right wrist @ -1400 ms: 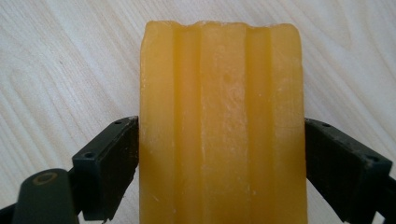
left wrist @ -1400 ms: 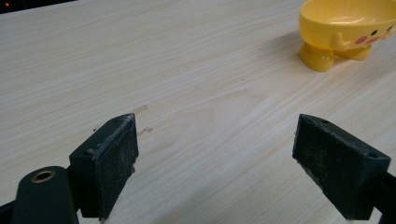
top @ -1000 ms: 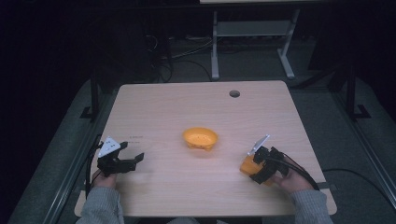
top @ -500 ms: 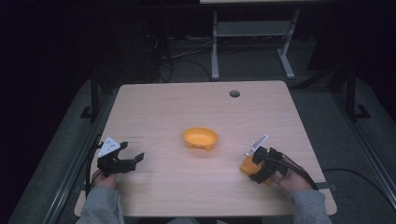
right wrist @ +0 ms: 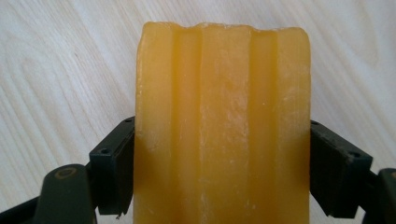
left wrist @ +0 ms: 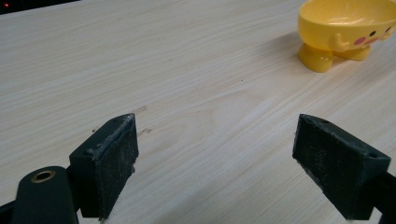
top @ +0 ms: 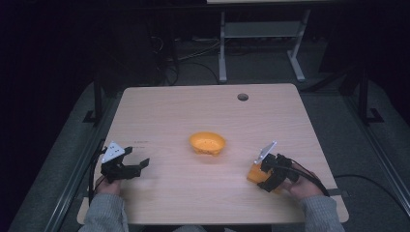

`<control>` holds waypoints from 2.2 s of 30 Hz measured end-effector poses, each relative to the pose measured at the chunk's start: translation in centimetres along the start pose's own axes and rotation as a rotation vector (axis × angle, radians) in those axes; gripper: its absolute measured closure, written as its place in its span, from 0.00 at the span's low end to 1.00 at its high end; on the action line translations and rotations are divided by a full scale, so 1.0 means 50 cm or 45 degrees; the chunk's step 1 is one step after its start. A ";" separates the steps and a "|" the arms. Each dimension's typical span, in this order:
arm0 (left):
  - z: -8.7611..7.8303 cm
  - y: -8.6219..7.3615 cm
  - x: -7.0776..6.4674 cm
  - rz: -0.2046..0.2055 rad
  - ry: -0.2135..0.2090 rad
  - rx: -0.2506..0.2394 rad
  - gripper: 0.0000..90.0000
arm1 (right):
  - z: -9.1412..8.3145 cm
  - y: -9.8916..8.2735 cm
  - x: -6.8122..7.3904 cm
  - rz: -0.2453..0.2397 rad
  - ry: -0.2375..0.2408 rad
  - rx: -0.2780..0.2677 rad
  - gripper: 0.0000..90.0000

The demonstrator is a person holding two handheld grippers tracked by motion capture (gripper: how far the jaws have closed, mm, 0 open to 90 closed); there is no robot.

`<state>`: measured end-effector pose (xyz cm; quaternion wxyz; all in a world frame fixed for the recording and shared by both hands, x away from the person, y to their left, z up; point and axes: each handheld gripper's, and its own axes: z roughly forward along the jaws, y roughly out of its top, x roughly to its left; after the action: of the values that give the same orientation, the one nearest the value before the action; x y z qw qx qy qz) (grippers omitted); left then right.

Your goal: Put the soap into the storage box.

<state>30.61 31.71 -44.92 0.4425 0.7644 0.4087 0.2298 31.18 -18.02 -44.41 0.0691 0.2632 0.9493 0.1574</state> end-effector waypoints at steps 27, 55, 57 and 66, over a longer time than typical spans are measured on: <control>0.000 0.000 -0.001 -0.003 -0.005 -0.003 0.15 | -0.033 0.059 -0.030 -0.049 0.043 -0.048 0.24; -0.001 0.001 -0.002 0.002 -0.007 0.008 0.15 | -0.053 0.120 -0.057 -0.109 0.066 -0.068 0.24; -0.001 0.001 -0.002 0.000 -0.006 0.006 0.15 | -0.054 0.124 -0.057 -0.108 0.071 -0.059 0.24; -0.001 0.001 0.000 0.004 -0.004 0.001 0.15 | -0.056 0.145 -0.060 -0.128 0.069 -0.060 0.24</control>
<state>30.58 31.72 -44.85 0.4424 0.7657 0.4068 0.2291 36.62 -14.42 -39.19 0.0575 0.2093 0.9588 0.1831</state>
